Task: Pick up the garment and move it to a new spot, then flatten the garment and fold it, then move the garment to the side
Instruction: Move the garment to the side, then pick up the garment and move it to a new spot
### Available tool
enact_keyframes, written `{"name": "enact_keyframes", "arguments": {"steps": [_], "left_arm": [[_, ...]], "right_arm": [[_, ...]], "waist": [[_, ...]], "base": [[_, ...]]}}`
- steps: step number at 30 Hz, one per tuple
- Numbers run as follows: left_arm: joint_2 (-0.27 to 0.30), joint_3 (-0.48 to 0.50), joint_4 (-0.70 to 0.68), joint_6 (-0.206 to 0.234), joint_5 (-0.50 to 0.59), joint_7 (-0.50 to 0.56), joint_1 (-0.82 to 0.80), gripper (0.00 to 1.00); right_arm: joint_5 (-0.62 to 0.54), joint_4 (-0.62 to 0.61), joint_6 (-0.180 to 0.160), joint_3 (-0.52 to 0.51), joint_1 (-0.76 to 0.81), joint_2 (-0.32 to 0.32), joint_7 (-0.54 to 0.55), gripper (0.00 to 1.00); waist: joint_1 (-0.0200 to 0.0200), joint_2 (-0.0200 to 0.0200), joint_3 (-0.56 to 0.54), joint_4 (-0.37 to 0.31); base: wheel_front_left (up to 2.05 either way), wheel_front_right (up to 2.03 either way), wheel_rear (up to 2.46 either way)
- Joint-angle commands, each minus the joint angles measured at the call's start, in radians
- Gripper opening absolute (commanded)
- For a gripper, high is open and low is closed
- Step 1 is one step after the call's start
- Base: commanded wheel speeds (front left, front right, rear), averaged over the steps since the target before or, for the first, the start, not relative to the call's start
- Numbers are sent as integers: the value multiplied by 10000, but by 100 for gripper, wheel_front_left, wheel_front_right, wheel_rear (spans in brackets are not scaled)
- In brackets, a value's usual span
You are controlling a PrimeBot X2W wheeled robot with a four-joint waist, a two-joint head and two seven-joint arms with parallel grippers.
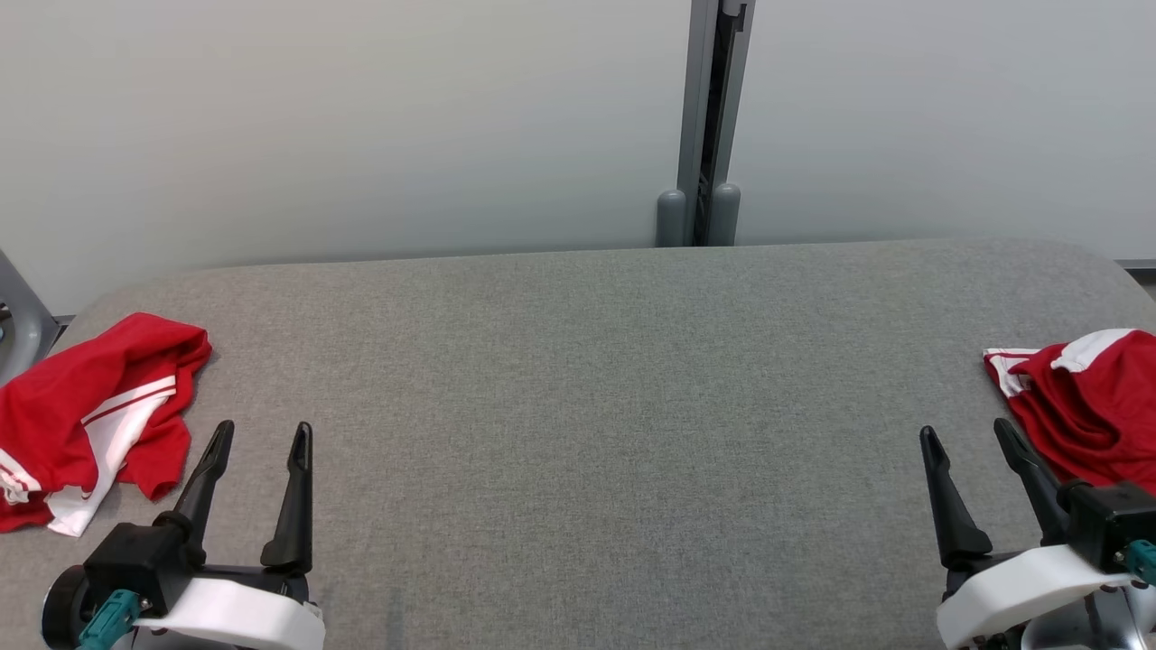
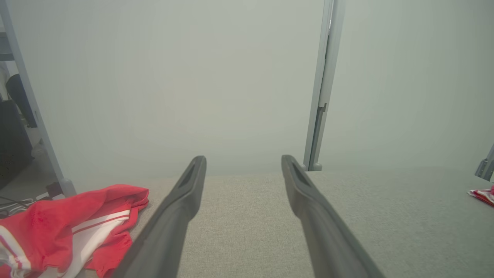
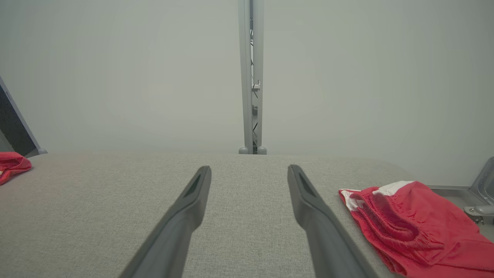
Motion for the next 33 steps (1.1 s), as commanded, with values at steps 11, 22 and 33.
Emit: {"name": "enact_keyframes", "arguments": {"steps": [11, 22, 33], "left_arm": [[-73, 37, 111, -155, 115, -67, 73, 100], [-138, 59, 90, -60, -57, 45, -137, 100], [-33, 316, -85, -29, -48, 18, -412, 100]], "right_arm": [[14, -92, 1, -120, 55, 20, -40, 100], [-28, -126, 1, -324, 60, 25, -50, 100], [10, -337, 1, -194, -72, 25, -52, 100]], "waist": [[0, -1, 69, -2], [0, -1, 150, 288], [0, -1, 371, 1740]], "base": [[0, 0, 0], [0, 0, 0], [0, 0, 0]]}}
